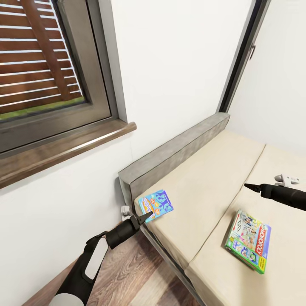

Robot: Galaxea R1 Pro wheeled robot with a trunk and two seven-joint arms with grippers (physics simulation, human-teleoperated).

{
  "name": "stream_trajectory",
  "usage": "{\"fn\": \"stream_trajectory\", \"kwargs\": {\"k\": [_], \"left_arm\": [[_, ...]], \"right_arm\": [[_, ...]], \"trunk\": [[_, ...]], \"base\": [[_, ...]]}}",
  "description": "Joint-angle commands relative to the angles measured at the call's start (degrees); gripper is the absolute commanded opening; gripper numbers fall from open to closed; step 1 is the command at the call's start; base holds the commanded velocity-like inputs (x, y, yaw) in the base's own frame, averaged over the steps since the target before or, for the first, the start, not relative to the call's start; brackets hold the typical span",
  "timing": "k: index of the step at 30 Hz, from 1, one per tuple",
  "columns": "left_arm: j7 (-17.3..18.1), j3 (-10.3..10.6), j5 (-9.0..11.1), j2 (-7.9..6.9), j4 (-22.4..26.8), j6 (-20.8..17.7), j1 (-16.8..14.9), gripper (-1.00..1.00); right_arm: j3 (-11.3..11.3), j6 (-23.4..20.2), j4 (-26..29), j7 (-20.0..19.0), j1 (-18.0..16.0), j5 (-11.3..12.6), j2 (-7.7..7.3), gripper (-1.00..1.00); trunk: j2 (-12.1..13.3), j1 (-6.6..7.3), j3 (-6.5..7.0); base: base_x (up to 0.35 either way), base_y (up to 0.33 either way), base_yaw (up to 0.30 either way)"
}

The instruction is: Put all the toys in the child's room - the three board games (two on the bed and one on the table), the two jigsaw puzzles on the table, and the tennis ball on the table - inside the toy box on the table in the child's room.

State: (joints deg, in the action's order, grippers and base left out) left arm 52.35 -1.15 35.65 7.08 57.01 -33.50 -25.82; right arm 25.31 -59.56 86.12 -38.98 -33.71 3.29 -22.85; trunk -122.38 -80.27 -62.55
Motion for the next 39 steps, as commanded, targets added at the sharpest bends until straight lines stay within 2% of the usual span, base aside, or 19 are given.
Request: {"fn": "stream_trajectory", "kwargs": {"k": [1, 14, 39], "left_arm": [[0.12, -0.11, 0.12, 0.04, 0.00, -0.42, -0.02, -1.00], [0.12, -0.10, 0.12, -0.04, -0.01, -0.43, -0.02, -1.00], [0.12, -0.08, 0.12, 0.04, 0.00, -0.43, -0.02, -1.00]], "right_arm": [[0.04, -0.41, 0.01, 0.04, -0.04, 0.30, -0.01, 1.00], [0.00, -0.43, 0.01, 0.04, -0.04, 0.31, 0.00, 1.00], [0.01, -0.44, 0.68, 0.04, -0.04, 0.29, 0.00, 1.00]], "trunk": [[0.40, 0.23, 0.14], [5.61, 3.09, 2.47], [15.64, 8.58, 6.97]], "base": [[0.000, 0.000, 0.000], [0.000, 0.000, -0.040], [0.000, 0.000, -0.234]]}}
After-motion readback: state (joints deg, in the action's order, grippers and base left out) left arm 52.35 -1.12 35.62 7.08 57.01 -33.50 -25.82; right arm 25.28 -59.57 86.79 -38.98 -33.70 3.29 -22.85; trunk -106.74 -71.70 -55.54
